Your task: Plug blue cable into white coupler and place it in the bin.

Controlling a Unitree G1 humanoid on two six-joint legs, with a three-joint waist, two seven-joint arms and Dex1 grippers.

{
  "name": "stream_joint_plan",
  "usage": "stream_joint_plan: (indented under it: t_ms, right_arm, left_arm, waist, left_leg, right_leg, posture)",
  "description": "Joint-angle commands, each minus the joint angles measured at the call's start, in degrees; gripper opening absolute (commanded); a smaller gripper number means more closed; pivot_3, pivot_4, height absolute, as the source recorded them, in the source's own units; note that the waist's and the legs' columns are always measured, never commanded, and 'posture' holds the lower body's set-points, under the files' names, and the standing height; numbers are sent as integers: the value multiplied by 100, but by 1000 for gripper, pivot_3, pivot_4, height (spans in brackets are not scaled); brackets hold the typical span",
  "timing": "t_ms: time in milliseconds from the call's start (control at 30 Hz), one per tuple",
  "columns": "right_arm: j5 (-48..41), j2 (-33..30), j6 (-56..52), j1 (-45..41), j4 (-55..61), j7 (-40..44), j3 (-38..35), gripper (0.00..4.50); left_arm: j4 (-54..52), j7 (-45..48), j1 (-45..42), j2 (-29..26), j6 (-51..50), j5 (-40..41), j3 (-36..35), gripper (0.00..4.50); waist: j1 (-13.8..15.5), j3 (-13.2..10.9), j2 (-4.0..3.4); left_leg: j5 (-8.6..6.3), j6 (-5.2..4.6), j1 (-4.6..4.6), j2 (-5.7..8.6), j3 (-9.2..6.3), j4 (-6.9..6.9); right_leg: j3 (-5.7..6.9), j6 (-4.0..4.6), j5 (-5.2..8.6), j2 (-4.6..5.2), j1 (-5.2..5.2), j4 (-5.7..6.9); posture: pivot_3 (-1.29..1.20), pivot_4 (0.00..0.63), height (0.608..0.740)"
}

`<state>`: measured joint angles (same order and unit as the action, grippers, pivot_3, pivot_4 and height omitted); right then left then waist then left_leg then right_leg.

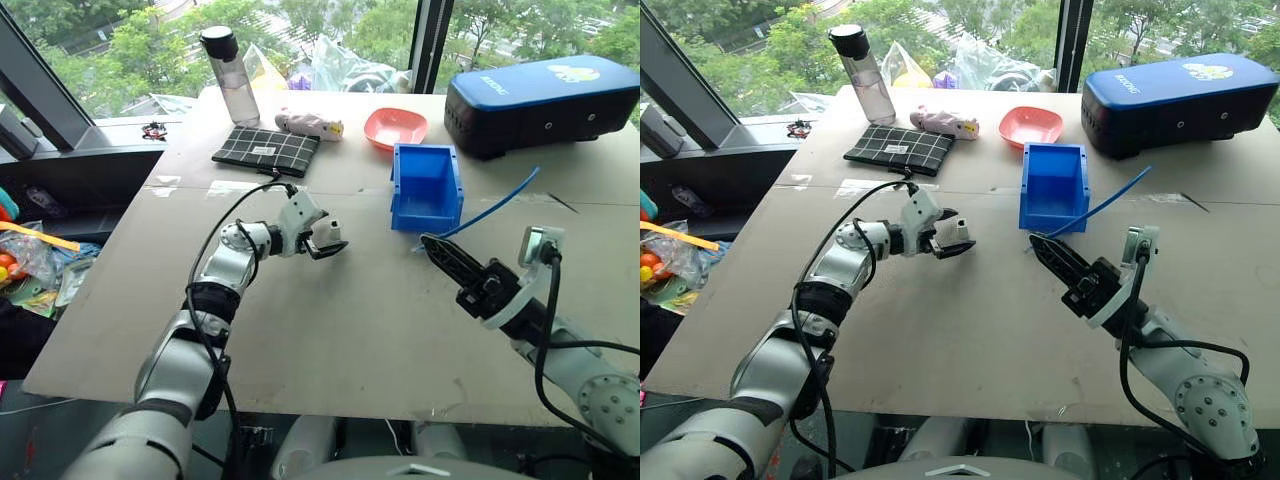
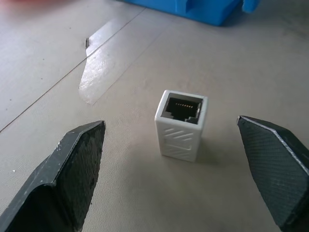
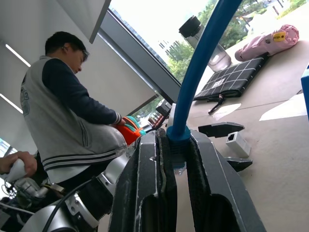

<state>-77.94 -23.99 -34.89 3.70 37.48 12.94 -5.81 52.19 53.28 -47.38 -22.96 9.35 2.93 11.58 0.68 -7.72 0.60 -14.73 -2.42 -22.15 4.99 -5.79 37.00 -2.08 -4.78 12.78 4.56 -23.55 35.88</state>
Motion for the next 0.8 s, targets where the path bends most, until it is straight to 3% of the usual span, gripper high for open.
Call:
stream_joint_plan:
  t_ms: [33,67,100,233,400,600,800]
  right_arm:
    - [89,-18,115,109,389,-70,-78,0]
    - [116,-14,128,149,432,-88,-76,0]
    - [143,-2,153,205,506,-138,-82,0]
    - [312,-40,216,372,710,-229,-114,0]
    - [1031,-380,185,256,672,-37,-18,0]
    - [2618,-826,264,-454,-119,750,756,0]
    - [3601,-864,481,-1124,-1003,1642,1297,0]
  left_arm:
    - [853,-94,-310,145,699,-298,-26,3153]
    - [995,-53,-364,175,798,-319,-53,2573]
    - [1041,155,-400,195,818,-224,-139,2367]
    - [840,1014,-355,233,813,49,-308,592]
    - [-158,1893,-23,461,375,211,-117,615]
    - [-1866,2362,585,789,-380,144,502,615]
    - [-1923,2495,556,817,-338,-245,1047,615]
  waist:
    - [2,2,3]
    - [2,2,3]
    - [2,2,3]
    - [-9,2,3]
    - [-1,2,3]
    - [-2,2,3]
    - [-57,2,2]
  left_leg:
    - [-2,-3,1,0,0,3]
    - [-12,-21,0,0,0,6]
    - [-13,-22,1,0,0,9]
    - [-14,-24,0,0,0,15]
    - [-14,-25,-1,0,-1,19]
    - [-14,-25,-6,0,-3,29]
    - [-14,-24,-2,-4,-3,28]
  right_leg:
    - [0,0,0,0,1,2]
    - [2,0,0,-1,1,3]
    - [2,-1,0,-1,2,5]
    - [2,-1,0,-3,2,11]
    - [6,-1,0,-4,2,11]
    - [9,-1,0,-6,5,12]
    - [7,-1,0,-14,4,12]
  posture:
    - [0,150,740]
    - [0,150,740]
    - [0,150,740]
    - [0,150,740]
    - [0,150,740]
    - [0,150,740]
    - [0,150,740]
